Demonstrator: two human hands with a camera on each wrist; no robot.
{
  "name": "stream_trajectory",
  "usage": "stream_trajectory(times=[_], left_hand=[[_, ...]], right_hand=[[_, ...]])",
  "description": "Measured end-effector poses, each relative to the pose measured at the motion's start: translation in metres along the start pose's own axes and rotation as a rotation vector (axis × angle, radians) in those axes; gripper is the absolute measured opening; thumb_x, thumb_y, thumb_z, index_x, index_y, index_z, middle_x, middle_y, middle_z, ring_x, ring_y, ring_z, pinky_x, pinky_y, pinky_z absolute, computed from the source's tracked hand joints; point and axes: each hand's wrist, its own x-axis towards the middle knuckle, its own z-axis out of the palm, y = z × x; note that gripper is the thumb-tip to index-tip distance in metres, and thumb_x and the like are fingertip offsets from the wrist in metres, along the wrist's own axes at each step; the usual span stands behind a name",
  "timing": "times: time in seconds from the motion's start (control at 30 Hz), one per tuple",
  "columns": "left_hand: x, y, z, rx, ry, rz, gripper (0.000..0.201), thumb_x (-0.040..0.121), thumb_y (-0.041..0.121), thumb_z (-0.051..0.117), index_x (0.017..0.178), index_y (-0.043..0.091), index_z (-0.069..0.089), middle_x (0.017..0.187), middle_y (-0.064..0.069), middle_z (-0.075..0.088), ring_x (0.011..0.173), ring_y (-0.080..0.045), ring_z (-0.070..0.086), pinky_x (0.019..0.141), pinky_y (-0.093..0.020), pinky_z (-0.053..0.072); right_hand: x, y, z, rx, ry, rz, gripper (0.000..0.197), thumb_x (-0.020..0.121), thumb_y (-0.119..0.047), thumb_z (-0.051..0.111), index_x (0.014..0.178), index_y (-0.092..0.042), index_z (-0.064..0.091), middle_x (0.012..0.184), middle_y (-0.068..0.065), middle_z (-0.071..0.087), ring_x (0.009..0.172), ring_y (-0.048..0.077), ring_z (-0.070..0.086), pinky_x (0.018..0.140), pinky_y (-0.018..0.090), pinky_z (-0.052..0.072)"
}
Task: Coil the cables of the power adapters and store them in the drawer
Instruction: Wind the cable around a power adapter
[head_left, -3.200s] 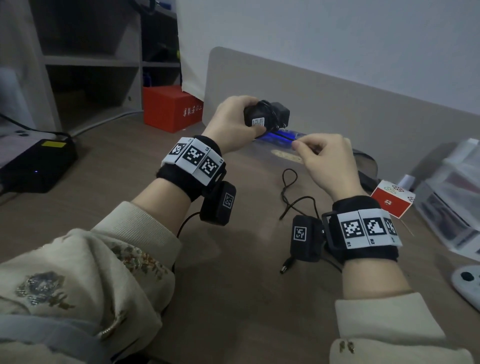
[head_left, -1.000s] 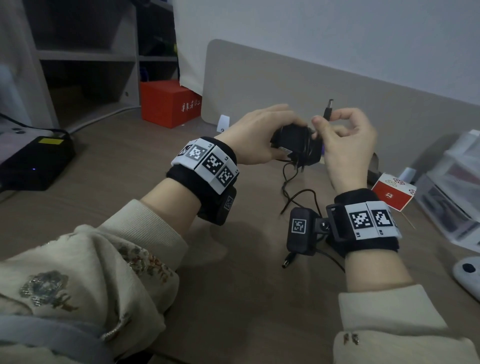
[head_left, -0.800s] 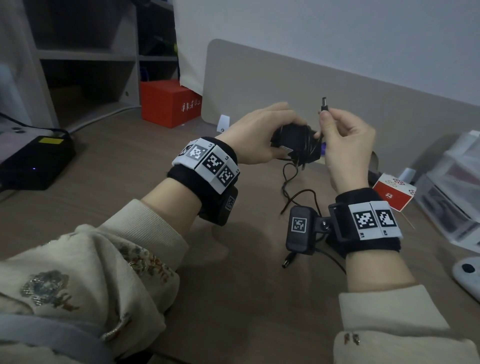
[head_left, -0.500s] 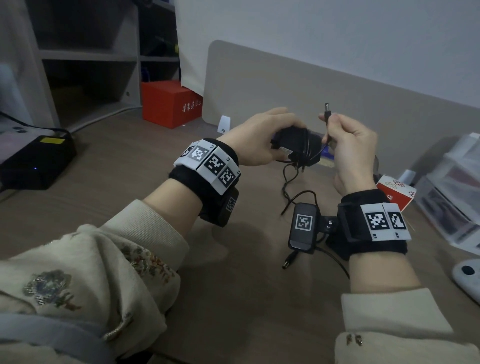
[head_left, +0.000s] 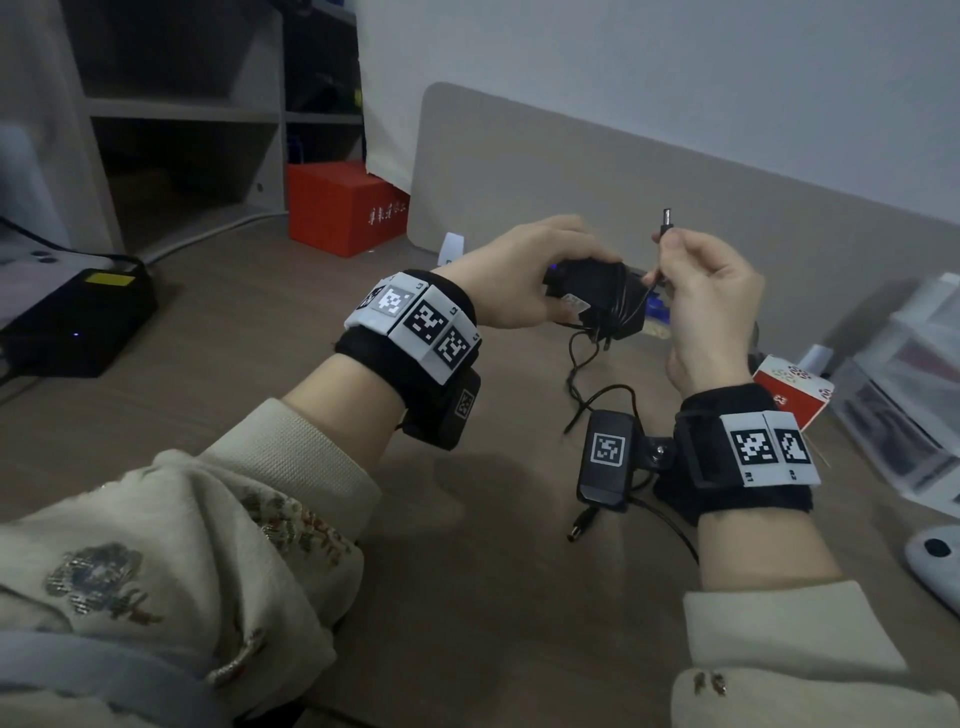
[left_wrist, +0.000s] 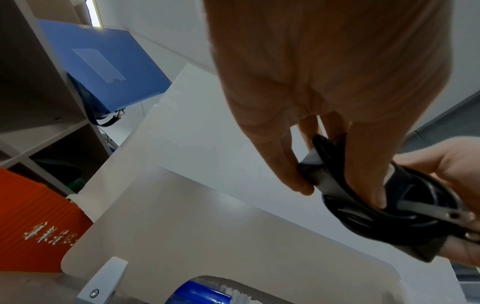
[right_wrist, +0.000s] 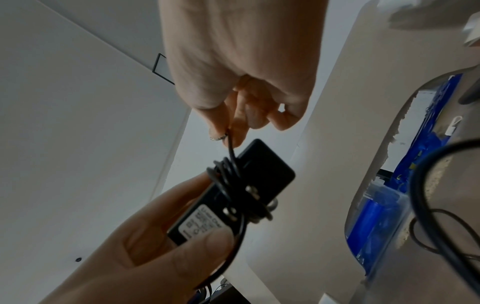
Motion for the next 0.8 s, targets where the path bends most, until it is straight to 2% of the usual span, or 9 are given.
stream_trajectory(times=[0.17,0.3,0.4,0.47,0.57,0.67,0.73,0.8], left_hand=[[-0.002,-0.004,-0.004,0.0,0.024,-0.011,0.056,0.078,0.007,0.077,0.131,0.011,0.06,0.113,0.0,0.055,0.105,-0.013,0.054,0.092,-0.025,0.048],[-0.006,-0.006,-0.006,-0.066,0.07,-0.089,0.056,0.077,0.003,0.076,0.127,0.012,0.054,0.117,-0.002,0.059,0.101,-0.015,0.057,0.092,-0.033,0.051],[-0.008,-0.005,-0.007,-0.055,0.075,-0.092,0.046,0.076,0.002,0.075,0.116,0.009,0.055,0.11,-0.007,0.06,0.097,-0.025,0.06,0.087,-0.042,0.052],[-0.009,-0.006,-0.009,-0.011,0.071,-0.108,0.038,0.076,0.003,0.076,0.111,0.01,0.061,0.106,-0.01,0.058,0.095,-0.027,0.058,0.086,-0.041,0.051],[-0.009,-0.008,-0.011,-0.01,0.081,-0.138,0.038,0.079,0.007,0.077,0.114,0.017,0.067,0.106,-0.003,0.053,0.096,-0.02,0.058,0.088,-0.026,0.048],[-0.009,-0.009,-0.012,-0.016,0.081,-0.133,0.039,0.08,0.009,0.077,0.117,0.02,0.069,0.107,-0.001,0.053,0.096,-0.017,0.058,0.086,-0.02,0.046],[-0.01,-0.009,-0.011,-0.021,0.079,-0.129,0.039,0.081,0.01,0.077,0.118,0.021,0.069,0.109,-0.002,0.055,0.097,-0.017,0.058,0.087,-0.019,0.046],[-0.01,-0.01,-0.01,-0.029,0.081,-0.132,0.04,0.081,0.01,0.077,0.118,0.022,0.069,0.113,-0.006,0.057,0.1,-0.019,0.059,0.09,-0.025,0.047]], right_hand=[[0.002,0.004,-0.004,-0.047,-0.06,-0.007,0.013,0.092,-0.007,0.064,0.094,-0.019,0.07,0.063,-0.012,0.068,0.062,0.003,0.059,0.085,0.032,0.054],[0.004,0.006,-0.012,-0.106,-0.116,-0.011,0.018,0.089,-0.008,0.067,0.102,-0.02,0.07,0.072,-0.014,0.072,0.071,0.003,0.064,0.087,0.029,0.054],[0.005,0.006,-0.013,-0.143,-0.158,0.001,0.021,0.09,-0.008,0.066,0.108,-0.019,0.069,0.07,-0.016,0.072,0.07,-0.002,0.062,0.075,0.016,0.05],[0.005,0.005,-0.013,-0.19,-0.188,-0.001,0.021,0.09,-0.008,0.065,0.109,-0.017,0.068,0.08,-0.009,0.073,0.074,-0.004,0.063,0.074,0.013,0.049],[0.004,0.003,-0.012,-0.25,-0.241,-0.001,0.021,0.09,-0.006,0.065,0.11,-0.013,0.069,0.099,0.005,0.072,0.085,0.001,0.065,0.086,0.02,0.053],[0.005,0.005,-0.013,-0.299,-0.263,-0.016,0.021,0.087,-0.005,0.067,0.106,-0.013,0.071,0.094,0.008,0.072,0.091,0.013,0.066,0.094,0.036,0.052],[0.005,0.006,-0.013,-0.305,-0.276,-0.027,0.021,0.087,-0.004,0.068,0.104,-0.015,0.071,0.087,0.003,0.07,0.086,0.013,0.065,0.092,0.038,0.051],[0.005,0.007,-0.014,-0.315,-0.294,-0.055,0.021,0.087,-0.005,0.068,0.103,-0.017,0.071,0.081,-0.001,0.068,0.08,0.008,0.062,0.086,0.035,0.051]])
